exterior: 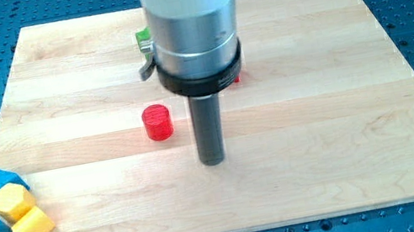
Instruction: Move the red circle to the left side of the red star
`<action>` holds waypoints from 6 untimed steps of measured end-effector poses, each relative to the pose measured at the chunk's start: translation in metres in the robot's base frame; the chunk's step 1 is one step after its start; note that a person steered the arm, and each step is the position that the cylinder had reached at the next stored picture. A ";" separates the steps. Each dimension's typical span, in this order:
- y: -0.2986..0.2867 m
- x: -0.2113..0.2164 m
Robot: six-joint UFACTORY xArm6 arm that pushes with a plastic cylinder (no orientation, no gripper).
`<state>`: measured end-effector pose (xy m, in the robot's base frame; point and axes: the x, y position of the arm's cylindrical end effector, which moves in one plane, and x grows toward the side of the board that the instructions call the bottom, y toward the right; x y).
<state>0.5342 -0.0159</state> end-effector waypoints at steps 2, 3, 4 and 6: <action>0.008 -0.036; 0.004 -0.041; 0.021 -0.066; -0.010 -0.040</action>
<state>0.4943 -0.0256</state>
